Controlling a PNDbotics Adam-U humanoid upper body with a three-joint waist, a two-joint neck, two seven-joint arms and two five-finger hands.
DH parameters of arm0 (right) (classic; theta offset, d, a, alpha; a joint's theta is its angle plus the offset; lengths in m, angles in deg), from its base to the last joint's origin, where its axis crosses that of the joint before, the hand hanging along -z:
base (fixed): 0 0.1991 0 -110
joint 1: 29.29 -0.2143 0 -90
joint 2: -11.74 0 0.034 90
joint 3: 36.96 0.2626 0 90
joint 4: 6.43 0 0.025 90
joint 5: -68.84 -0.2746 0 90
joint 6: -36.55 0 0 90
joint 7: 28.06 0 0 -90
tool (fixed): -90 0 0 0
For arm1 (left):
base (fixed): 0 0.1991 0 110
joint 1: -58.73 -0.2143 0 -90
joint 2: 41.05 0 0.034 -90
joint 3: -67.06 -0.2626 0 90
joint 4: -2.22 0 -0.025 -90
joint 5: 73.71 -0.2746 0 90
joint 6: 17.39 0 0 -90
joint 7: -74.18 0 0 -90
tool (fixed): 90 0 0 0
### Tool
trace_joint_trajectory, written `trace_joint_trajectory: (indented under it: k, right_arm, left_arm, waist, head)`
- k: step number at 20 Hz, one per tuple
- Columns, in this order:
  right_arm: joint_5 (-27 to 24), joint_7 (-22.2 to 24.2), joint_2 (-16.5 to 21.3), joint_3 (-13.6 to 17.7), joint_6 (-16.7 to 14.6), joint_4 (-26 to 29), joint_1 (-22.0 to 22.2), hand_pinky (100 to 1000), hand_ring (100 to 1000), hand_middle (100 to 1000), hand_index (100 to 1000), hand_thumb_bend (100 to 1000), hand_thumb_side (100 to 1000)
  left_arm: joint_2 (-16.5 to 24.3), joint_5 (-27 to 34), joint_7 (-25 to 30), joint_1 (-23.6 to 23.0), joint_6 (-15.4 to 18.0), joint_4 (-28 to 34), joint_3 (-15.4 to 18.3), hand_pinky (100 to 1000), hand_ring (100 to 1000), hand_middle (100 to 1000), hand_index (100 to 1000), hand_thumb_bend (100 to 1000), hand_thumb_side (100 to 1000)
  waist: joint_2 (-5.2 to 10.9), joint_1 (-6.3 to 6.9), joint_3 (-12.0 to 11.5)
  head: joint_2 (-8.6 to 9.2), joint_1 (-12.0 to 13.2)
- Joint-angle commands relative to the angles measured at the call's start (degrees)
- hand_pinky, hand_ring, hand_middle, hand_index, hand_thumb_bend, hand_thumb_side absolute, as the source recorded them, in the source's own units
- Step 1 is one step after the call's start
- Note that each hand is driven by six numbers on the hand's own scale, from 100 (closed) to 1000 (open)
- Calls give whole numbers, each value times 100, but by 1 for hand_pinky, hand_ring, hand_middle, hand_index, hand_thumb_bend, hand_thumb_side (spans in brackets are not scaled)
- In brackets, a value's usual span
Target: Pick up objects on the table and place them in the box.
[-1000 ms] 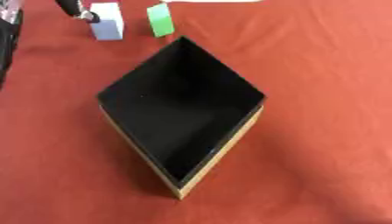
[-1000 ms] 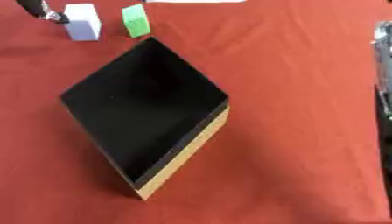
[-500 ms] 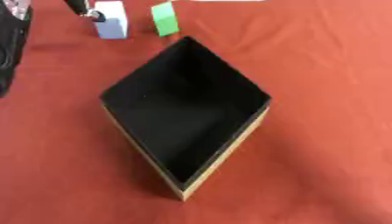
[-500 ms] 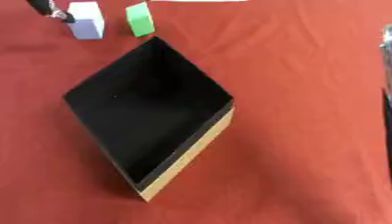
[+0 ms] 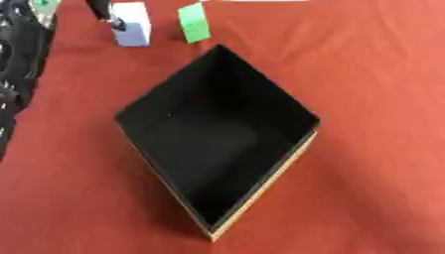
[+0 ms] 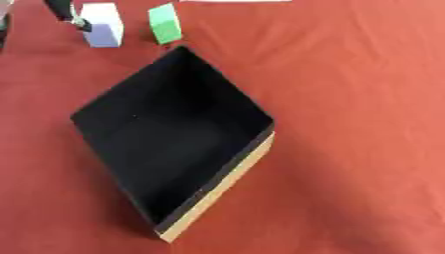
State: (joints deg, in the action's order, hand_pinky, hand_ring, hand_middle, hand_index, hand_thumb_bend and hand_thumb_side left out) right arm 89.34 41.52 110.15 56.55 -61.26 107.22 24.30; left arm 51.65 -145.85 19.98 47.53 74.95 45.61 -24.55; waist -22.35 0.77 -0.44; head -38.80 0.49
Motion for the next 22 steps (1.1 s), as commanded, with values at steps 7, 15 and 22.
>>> trace_joint_trajectory:
  k: [7,15,22]
  right_arm:
    - [-110,30,212,4,-21,94,-220,778,623,530,804,100,668]
    - [-161,36,256,16,7,94,-259,777,622,527,805,100,667]
    - [-174,19,259,35,31,94,-213,777,622,526,805,100,667]
  left_arm:
    - [48,-200,-306,199,-88,-79,207,852,979,976,986,569,100]
    - [7,-287,-58,205,-109,-287,229,701,769,842,898,497,100]
    - [5,-237,-171,191,-245,-120,278,516,580,649,786,425,100]
  waist:
    - [-60,14,169]
    - [-190,3,249]
    - [-163,-6,255]
  head:
    - [296,168]
    - [374,260]
    - [309,232]
